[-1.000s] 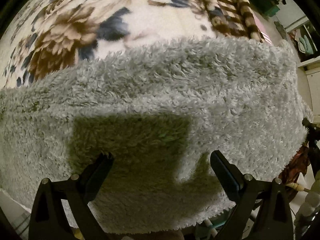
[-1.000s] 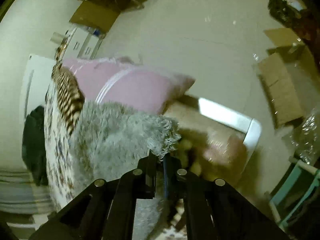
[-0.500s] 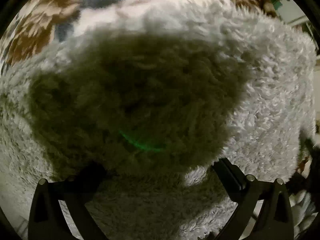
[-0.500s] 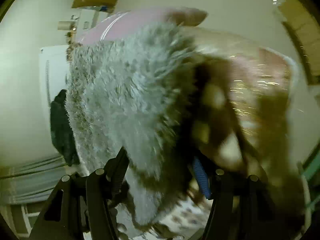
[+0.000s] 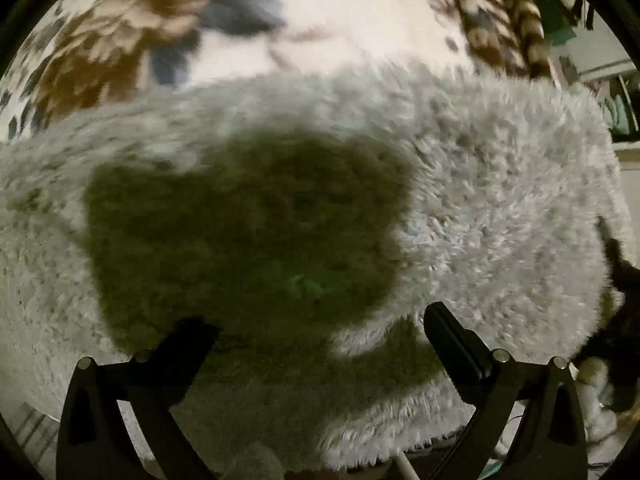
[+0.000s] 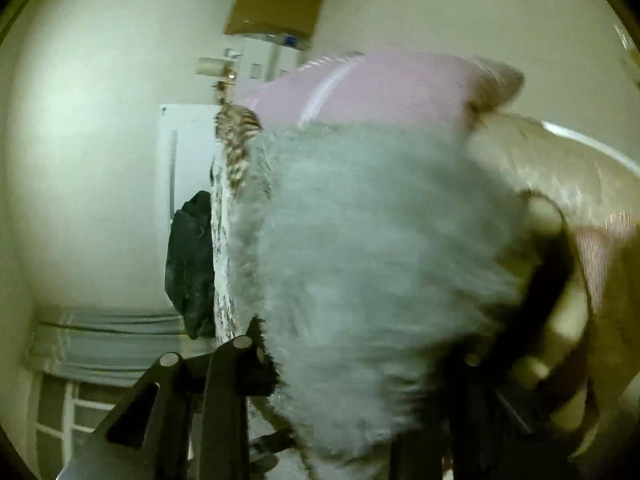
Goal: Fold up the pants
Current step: 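Lift the pants edge with both grippers and fold it over the bundle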
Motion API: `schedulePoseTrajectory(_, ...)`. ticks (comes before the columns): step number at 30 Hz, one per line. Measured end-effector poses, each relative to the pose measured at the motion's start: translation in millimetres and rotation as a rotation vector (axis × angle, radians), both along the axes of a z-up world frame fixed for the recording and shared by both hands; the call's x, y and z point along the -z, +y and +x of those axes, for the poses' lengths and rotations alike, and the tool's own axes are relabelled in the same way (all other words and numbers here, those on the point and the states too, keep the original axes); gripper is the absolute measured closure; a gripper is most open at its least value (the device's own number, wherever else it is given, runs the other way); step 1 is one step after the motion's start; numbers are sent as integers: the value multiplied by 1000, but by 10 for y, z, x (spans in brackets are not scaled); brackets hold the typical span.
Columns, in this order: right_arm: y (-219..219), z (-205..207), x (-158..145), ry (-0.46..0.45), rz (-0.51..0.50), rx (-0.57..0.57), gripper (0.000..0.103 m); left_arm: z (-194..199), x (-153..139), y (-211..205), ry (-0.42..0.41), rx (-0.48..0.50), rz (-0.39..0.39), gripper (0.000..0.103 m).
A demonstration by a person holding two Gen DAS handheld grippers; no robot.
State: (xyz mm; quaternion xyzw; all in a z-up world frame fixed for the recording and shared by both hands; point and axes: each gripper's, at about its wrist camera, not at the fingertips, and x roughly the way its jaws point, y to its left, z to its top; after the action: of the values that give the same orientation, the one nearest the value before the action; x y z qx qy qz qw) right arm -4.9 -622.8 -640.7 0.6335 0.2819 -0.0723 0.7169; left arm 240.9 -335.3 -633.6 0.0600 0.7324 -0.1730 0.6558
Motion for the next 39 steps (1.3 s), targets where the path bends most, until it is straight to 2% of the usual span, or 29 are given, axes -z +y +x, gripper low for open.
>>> schedulePoseTrajectory(1,11,39,65,25,8,-7,67,24,-20,19,-2,-7,-1,0)
schedulePoseTrajectory(2,20,79,160,42,35,-7,49,59,-40,48,-6,-16,-4,0)
schedulePoseTrajectory(4,52,139,323,37,98,6,46,141,-91,124,-12,-45,-10,0)
schedulePoseTrajectory(6,83,178,247,41,45,7,56,262,-164,218,-21,-66,-24,0)
schedulePoseTrajectory(7,97,197,180,46,12,-2,72,291,-236,278,-45,-73,-24,0)
schedulePoseTrajectory(11,242,149,-169,72,-78,6,78,168,-459,661,-124,-83,9,0)
schedulePoseTrajectory(14,369,174,-457,101,-154,-16,79,205,-575,1022,-126,-135,3,0)
schedulePoseTrajectory(17,496,208,-928,125,-248,-63,79,329,-699,1460,-125,-200,-15,0)
schedulePoseTrajectory(19,672,403,-1218,141,-316,-102,79,328,-777,1719,-130,-236,-20,0)
schedulePoseTrajectory(21,1018,614,-1482,162,-390,-158,79,181,-917,1752,-139,-269,-21,0)
schedulePoseTrajectory(24,1685,940,-1767,198,-508,-276,79,84,-1057,2355,-151,-326,-19,0)
schedulePoseTrajectory(26,2121,1173,-1856,210,-552,-354,79,80,-1107,2736,-166,-376,-20,0)
schedulePoseTrajectory(27,2479,1317,-1870,217,-594,-416,79,70,-1143,2897,-175,-398,-19,0)
schedulePoseTrajectory(30,3361,1613,-1733,239,-684,-577,79,-23,-1274,3488,-200,-473,-2,0)
schedulePoseTrajectory(33,4437,1805,-1372,263,-803,-781,79,-69,-1311,4027,-217,-552,26,0)
schedulePoseTrajectory(35,5070,1830,-1134,310,-883,-918,79,-77,-1286,4292,-220,-591,47,0)
schedulePoseTrajectory(36,5298,1938,-1001,340,-909,-985,76,-85,-1279,4438,-220,-612,55,0)
schedulePoseTrajectory(37,5516,1951,-796,383,-948,-1064,68,-83,-1267,4528,-219,-628,59,0)
schedulePoseTrajectory(38,5737,1938,-666,411,-994,-1137,49,-86,-1280,4665,-218,-651,59,0)
schedulePoseTrajectory(39,5967,1907,-578,411,-1026,-1223,39,-87,-1299,4734,-220,-664,56,0)
